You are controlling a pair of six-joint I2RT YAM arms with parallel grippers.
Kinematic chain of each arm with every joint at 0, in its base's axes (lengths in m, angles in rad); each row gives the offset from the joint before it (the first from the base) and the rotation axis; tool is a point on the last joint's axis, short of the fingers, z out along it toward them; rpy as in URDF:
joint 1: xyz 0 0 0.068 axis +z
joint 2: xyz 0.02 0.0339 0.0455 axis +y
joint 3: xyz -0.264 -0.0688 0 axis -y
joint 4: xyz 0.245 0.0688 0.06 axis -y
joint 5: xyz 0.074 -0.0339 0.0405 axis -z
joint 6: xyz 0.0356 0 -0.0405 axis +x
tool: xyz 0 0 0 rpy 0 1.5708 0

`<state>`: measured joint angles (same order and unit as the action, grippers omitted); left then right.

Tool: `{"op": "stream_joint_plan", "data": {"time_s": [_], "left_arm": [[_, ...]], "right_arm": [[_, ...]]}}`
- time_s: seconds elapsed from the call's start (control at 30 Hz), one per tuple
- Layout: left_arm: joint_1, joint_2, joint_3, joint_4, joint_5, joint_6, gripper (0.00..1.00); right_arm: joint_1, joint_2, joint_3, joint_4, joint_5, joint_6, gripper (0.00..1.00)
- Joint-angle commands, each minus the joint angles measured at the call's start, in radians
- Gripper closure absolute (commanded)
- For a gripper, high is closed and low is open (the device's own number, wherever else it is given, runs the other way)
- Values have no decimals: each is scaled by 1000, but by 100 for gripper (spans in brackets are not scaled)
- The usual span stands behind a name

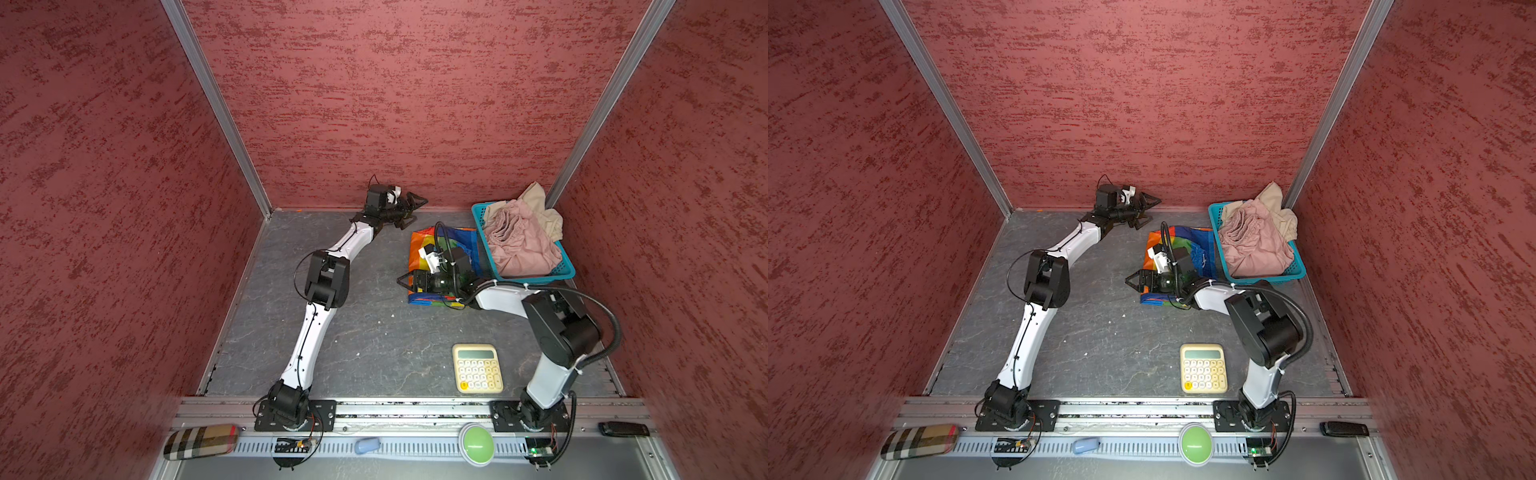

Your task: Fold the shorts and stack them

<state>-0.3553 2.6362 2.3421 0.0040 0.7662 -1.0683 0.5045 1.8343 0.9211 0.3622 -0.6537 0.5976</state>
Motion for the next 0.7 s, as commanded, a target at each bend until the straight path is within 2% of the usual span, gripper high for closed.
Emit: {"op": "stream_joint_plan", "data": {"time_s": [0.0,0.17,0.5,0.67], "left_arm": [[-30,107,22,98,65,-100,1],[-54,173,46,83,89,-130,1],[-38,237,36,7,45,-110,1],[-24,240,25,-24,35,-81,1]], "right_arm": [[5,72,-6,216,-74,64,1],[6,144,-9,263,-93,78,1],[6,91,-195,322,-91,94,1],[9,37,-271,277,-65,79,1]]}}
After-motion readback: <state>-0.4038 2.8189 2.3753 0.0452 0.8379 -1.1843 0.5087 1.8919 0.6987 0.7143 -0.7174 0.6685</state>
